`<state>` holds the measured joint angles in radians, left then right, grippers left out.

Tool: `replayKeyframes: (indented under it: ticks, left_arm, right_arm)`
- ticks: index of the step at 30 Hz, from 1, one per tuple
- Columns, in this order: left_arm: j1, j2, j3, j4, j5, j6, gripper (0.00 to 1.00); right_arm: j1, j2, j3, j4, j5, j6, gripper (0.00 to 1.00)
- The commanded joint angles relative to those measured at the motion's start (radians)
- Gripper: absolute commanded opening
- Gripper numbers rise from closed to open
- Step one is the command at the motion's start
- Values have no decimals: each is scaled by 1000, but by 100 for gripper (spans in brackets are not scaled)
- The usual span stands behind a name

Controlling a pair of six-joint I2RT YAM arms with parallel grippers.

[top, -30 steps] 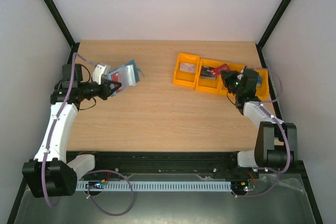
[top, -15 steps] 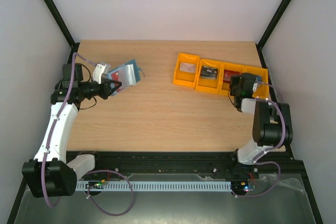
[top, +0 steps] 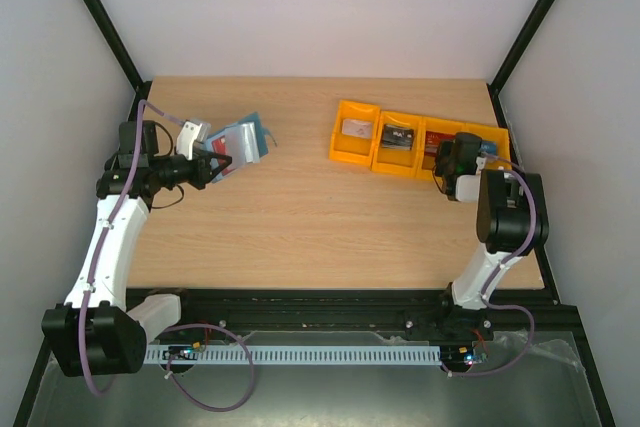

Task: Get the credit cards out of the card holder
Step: Place the credit card in the storage box.

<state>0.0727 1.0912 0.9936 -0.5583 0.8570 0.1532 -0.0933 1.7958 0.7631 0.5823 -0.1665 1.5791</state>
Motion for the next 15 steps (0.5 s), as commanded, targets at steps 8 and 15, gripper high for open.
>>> replayKeyframes:
  ticks: [8,15]
  left_arm:
    - [2,-5,-9,19,28,5,3]
    - [2,-2,-12,19,31,9,2]
  right_arm:
    - [-2,74,99,-21,27,-3,34]
    - [-2,33,143,-83,7,-100,67]
